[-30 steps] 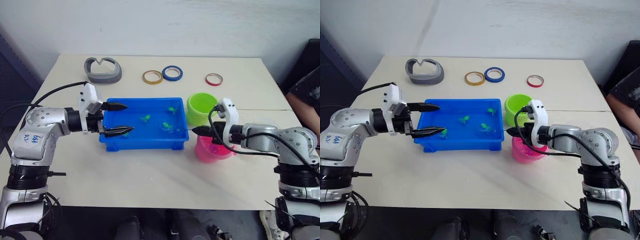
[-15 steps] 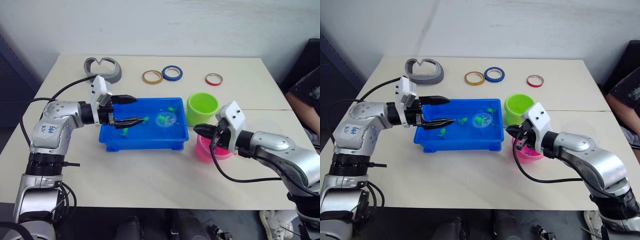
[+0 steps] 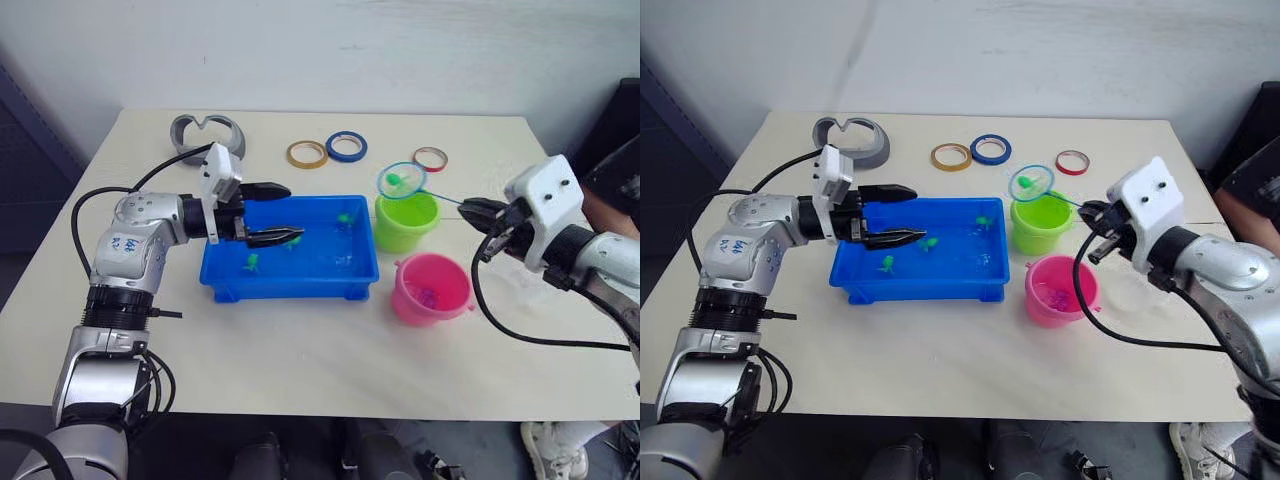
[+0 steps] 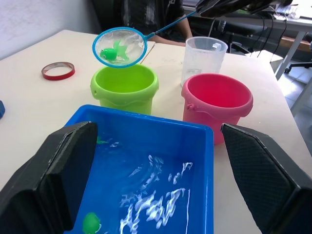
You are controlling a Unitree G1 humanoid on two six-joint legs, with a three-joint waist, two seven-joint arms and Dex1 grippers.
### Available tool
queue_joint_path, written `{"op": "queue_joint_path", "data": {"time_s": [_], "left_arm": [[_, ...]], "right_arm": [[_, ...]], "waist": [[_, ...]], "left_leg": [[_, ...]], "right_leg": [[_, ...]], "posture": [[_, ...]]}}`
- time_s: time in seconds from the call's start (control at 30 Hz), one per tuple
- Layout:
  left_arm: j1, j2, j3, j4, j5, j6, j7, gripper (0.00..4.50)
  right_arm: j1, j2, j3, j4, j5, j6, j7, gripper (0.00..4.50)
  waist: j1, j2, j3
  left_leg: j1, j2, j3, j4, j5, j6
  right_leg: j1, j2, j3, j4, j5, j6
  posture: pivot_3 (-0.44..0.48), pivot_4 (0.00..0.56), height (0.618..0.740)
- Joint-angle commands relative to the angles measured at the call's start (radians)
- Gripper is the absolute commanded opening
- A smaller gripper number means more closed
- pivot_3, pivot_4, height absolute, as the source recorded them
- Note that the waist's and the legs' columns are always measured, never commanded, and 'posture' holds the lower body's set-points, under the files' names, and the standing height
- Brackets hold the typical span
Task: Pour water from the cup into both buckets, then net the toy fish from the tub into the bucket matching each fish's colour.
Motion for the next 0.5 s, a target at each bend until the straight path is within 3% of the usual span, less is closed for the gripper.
{"op": "queue_joint_path", "data": {"time_s": [0.03,0.23,0.37,0.5], "left_arm": [[-0.030,-0.007,0.006,-0.011,0.004,-0.020,-0.007,4.43],[-0.006,0.008,0.024,-0.039,-0.001,-0.005,0.001,4.43],[0.007,0.019,0.033,-0.050,-0.004,0.001,0.009,4.43],[0.017,0.024,0.039,-0.063,-0.009,0.008,0.017,4.43]], "right_arm": [[-0.019,-0.059,0.105,0.120,-0.303,-0.286,-0.015,0.00],[-0.094,-0.213,0.246,0.306,-0.812,-0.850,-0.143,0.00],[-0.133,-0.227,0.227,0.397,-0.933,-0.999,-0.229,0.00],[-0.143,-0.216,0.211,0.492,-0.925,-1.046,-0.206,0.00]], "waist": [[-0.002,0.000,0.000],[-0.008,0.002,0.001],[-0.008,0.002,0.001],[-0.007,0.002,0.001]], "left_leg": [[0.000,0.000,0.000,0.000,0.000,0.000],[0.000,0.000,0.001,0.000,0.000,0.000],[0.001,0.000,0.002,0.000,0.000,0.000],[0.001,0.000,0.002,0.001,0.000,0.000]], "right_leg": [[0.000,0.000,0.000,0.000,0.000,0.000],[-0.001,0.000,0.001,0.001,0.000,0.000],[-0.001,0.000,0.001,0.002,0.000,0.000],[-0.001,0.000,0.001,0.002,0.000,0.000]], "posture": [[0.000,0.150,0.740],[0.000,0.150,0.740],[0.000,0.150,0.740],[0.000,0.150,0.740]]}}
